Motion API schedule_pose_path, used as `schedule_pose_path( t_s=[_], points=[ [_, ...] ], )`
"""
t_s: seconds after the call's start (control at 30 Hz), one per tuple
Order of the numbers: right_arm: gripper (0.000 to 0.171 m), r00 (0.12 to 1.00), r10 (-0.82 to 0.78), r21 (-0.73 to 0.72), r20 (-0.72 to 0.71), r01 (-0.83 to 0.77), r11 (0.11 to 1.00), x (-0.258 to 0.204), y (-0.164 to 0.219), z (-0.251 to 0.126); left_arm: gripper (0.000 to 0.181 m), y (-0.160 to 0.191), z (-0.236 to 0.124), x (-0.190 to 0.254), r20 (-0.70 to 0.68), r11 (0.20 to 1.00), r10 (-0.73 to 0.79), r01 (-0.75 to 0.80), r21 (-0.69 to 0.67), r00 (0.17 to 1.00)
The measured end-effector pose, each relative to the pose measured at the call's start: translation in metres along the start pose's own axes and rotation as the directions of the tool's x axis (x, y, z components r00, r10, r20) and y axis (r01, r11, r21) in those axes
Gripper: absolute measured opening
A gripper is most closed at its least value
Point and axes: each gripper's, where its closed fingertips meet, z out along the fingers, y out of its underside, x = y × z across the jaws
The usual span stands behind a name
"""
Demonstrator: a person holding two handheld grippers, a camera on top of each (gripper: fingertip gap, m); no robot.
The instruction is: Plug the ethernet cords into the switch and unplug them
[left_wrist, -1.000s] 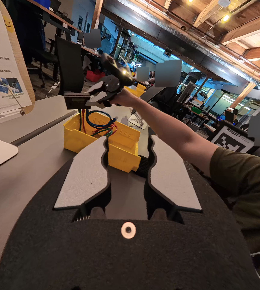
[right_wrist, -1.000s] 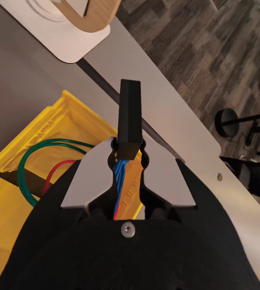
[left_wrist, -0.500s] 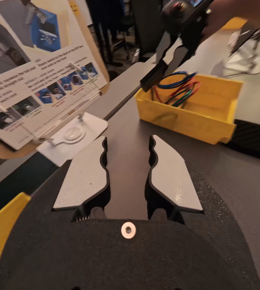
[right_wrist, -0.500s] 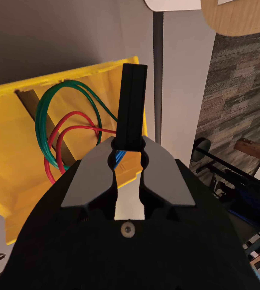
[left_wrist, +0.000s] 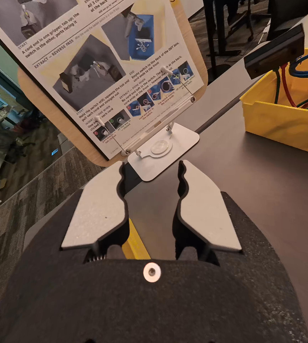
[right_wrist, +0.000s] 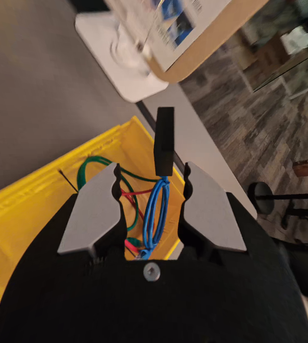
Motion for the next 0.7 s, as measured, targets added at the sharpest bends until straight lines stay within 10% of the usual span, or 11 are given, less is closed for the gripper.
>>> schedule_pose_path(
  t_s=[0.2, 0.5, 0.7],
  points=[
    [0.072, 0.855, 0.490, 0.104, -0.171, -0.479, 0.872, 0.016, 0.056, -0.057, 0.054, 0.005, 0.004, -0.006, 0.075, 0.999, -0.025, 0.027, -0.024, 0.997],
    [0.071, 0.733, 0.522, -0.288, -0.436, -0.663, 0.691, 0.009, 0.171, -0.065, 0.057, 0.036, 0.014, -0.014, 0.084, 0.981, -0.061, 0.075, -0.176, 0.995],
    [0.070, 0.505, 0.488, -0.044, -0.712, -0.725, 0.687, 0.056, 0.170, -0.119, 0.060, 0.047, -0.009, -0.050, 0.131, 0.959, -0.164, 0.189, -0.213, 0.978]
  ],
)
